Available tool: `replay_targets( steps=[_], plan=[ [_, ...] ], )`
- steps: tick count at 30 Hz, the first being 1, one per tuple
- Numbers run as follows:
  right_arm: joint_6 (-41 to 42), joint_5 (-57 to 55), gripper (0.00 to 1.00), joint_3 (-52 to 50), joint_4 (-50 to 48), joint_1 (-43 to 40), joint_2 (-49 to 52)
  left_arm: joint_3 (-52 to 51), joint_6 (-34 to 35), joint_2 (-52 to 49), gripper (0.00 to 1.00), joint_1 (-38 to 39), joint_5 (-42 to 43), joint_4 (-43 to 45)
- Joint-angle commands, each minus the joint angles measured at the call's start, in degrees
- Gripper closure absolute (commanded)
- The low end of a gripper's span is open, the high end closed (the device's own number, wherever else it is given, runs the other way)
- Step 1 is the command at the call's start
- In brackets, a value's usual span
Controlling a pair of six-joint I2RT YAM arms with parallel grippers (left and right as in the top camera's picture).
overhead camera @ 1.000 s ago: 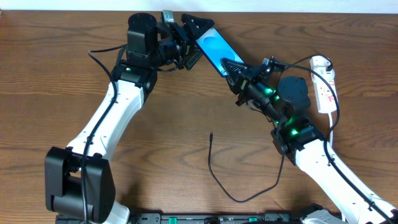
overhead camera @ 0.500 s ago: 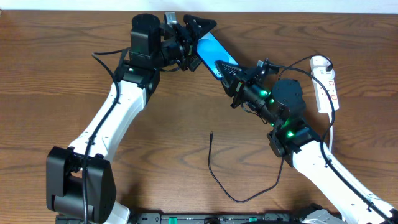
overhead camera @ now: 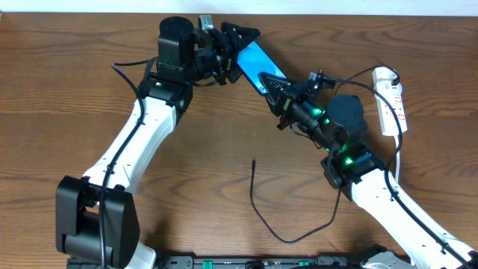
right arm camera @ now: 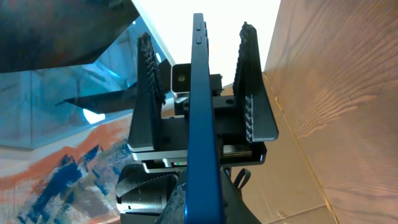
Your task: Plug charger to phone and switch on socket
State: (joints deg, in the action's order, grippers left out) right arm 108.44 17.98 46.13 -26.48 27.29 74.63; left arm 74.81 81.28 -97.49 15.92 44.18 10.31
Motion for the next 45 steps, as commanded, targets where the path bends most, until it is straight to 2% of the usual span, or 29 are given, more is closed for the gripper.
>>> replay_targets(
  steps=[1, 7, 14, 20, 29, 45],
  plan=[
    [-0.48, -0.61, 0.99, 0.9, -0.94, 0.57, -0.04, 1.27, -0.15, 1.7, 0.36, 0.02, -0.28, 0.09],
    [-2.27, -0.22, 0.99, 0.9, -0.92, 0.57, -0.04, 1.27, -0.15, 1.7, 0.39, 0.02, -0.17, 0.09],
    [-4.17, 0.13, 0.99, 0.9, -0.96, 0.57, -0.04, 1.27, -0.15, 1.7, 0.53, 0.02, -0.09, 0.09],
    [-4.13, 0.24, 0.99, 0.9, -1.4, 0.57, -0.04, 1.27, -0.15, 1.7, 0.58, 0.02, -0.07, 0.09],
    [-4.15, 0.35, 0.99, 0.9, -1.38, 0.57, -0.04, 1.27, -0.15, 1.7, 0.6, 0.02, -0.09, 0.09],
    [-4.39, 0.37, 0.99, 0.9, -0.92, 0.57, -0.04, 1.27, -0.15, 1.7, 0.8, 0.02, -0.07, 0.09]
  ],
)
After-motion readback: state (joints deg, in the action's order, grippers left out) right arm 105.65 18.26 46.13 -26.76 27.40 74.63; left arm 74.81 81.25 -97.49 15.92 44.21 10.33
